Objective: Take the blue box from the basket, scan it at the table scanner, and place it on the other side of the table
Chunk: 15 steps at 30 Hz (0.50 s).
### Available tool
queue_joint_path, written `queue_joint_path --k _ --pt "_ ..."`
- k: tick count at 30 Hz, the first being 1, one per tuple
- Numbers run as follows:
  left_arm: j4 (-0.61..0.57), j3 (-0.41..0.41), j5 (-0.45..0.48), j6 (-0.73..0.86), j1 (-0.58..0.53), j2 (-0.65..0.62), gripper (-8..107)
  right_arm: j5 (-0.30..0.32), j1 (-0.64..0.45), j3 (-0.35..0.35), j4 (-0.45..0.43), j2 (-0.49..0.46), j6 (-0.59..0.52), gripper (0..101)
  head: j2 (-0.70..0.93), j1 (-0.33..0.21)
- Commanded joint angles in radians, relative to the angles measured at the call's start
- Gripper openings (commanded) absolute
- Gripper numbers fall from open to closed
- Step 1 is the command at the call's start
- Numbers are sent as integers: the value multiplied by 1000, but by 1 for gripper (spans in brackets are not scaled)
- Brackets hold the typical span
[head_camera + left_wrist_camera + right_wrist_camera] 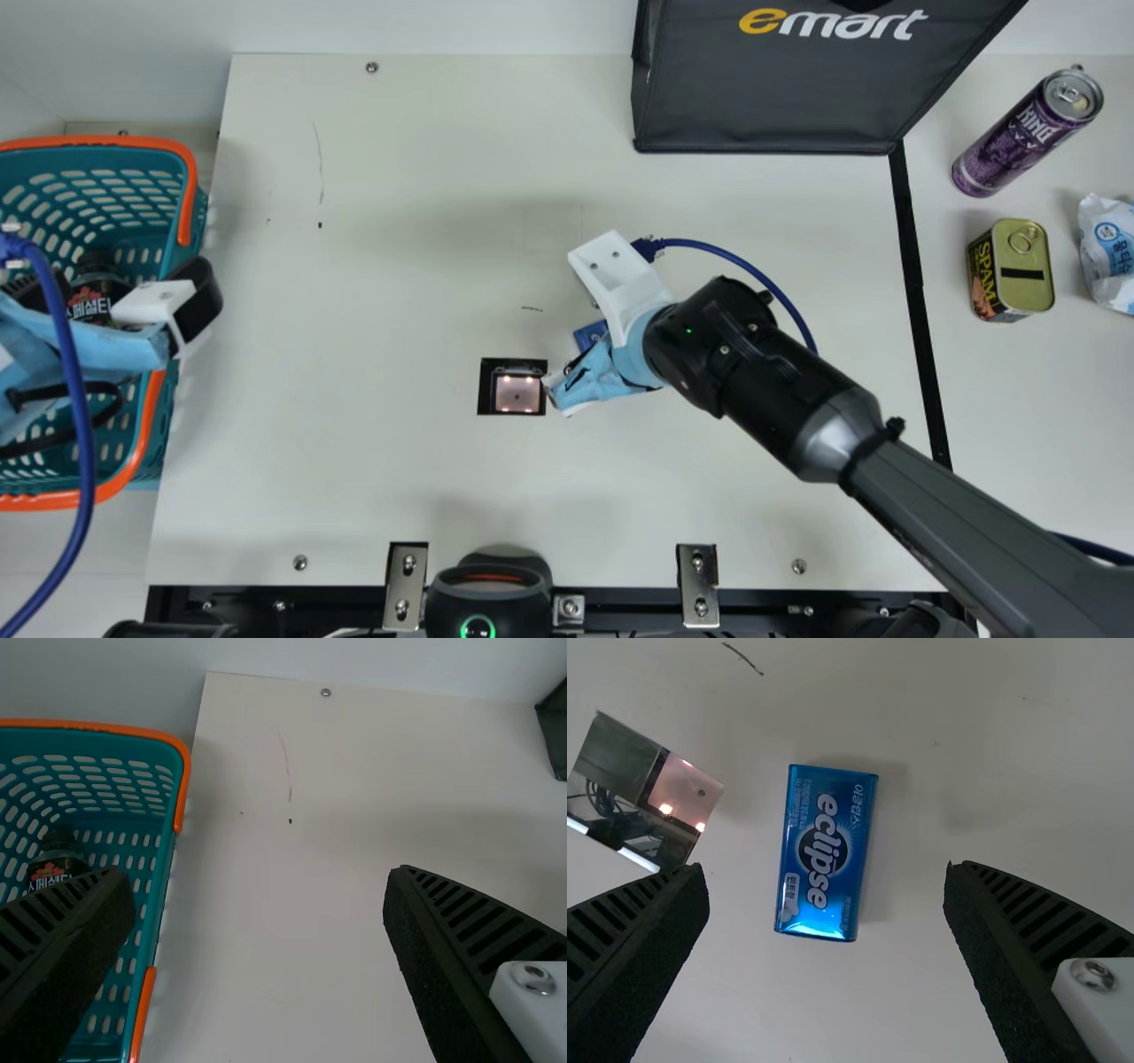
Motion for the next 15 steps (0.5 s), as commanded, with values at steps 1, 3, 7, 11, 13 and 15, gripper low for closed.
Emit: queue_joint_path --k 1,3,7,11,13,15 --pt "0 0 0 0 0 0 90 -2 3 -2 -11 14 26 95 0 -29" --pt "0 0 0 0 0 0 90 -7 6 -4 -20 28 45 95 0 -29" --pt "0 0 0 0 0 0 90 -17 11 -4 -36 53 79 95 0 -29" --pt "0 0 0 0 0 0 90 -22 16 -3 -47 73 101 95 0 -29" --pt "0 0 0 0 0 0 90 -22 18 -3 -53 82 111 95 0 -29" --pt "0 0 0 0 0 0 90 -22 22 -4 -59 90 119 95 0 -29"
